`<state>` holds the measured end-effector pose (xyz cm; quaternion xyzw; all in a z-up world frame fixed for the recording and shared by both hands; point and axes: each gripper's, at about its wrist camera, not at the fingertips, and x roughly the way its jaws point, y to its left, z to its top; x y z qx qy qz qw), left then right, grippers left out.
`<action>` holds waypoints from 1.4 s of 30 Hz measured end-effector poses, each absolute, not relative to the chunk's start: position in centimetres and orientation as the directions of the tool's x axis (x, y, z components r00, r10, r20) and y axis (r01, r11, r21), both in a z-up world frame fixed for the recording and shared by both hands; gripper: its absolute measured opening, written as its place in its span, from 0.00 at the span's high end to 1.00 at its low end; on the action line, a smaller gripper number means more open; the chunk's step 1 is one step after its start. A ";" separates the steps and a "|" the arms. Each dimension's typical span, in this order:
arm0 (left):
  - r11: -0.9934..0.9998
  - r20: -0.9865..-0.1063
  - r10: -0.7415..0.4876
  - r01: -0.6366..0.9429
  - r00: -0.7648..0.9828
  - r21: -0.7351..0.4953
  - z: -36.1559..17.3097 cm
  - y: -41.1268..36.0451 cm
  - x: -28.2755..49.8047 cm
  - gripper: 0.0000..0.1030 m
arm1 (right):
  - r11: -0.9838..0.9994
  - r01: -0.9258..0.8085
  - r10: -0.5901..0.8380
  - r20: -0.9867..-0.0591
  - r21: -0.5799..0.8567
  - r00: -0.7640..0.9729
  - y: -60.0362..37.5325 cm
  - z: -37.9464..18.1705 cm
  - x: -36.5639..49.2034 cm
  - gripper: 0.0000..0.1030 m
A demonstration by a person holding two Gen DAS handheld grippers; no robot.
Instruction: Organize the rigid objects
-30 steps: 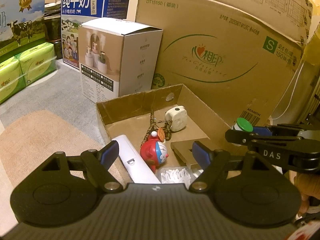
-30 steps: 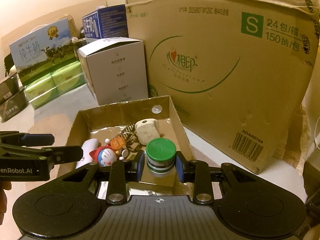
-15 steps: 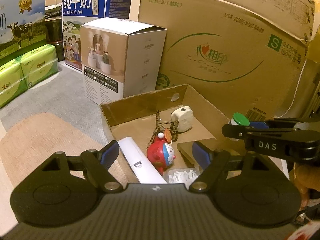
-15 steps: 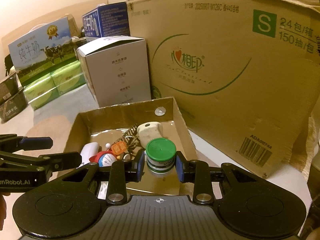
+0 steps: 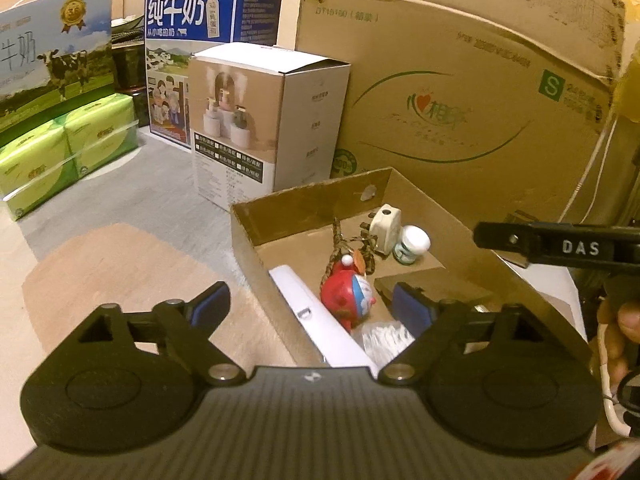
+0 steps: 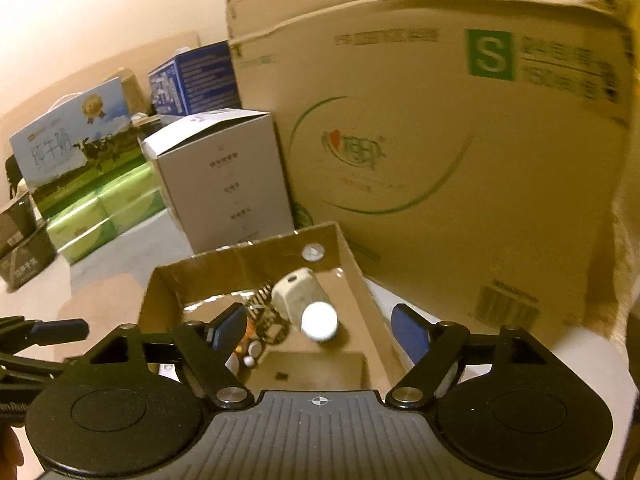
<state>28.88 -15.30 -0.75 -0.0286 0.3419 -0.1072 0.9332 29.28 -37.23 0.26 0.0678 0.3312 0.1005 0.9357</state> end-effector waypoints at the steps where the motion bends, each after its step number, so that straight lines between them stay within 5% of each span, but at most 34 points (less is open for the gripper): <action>1: 0.976 -0.629 -0.216 0.180 0.747 -0.123 -0.6 -15.3 28.3 0.11 | 0.971 -0.131 0.227 -0.609 0.198 0.760 -37.5 0.3 28.6 0.23; 13: 0.980 -0.620 -0.199 0.152 0.759 -0.128 1.4 -14.2 19.5 0.01 | 0.963 -0.050 0.214 -0.641 0.264 0.737 -39.0 2.3 18.8 0.23; 42: 0.986 -0.697 -0.167 0.115 0.697 -0.122 2.5 -11.6 1.0 0.01 | 0.973 -0.150 0.231 -0.717 0.177 0.657 -32.8 4.0 0.8 0.20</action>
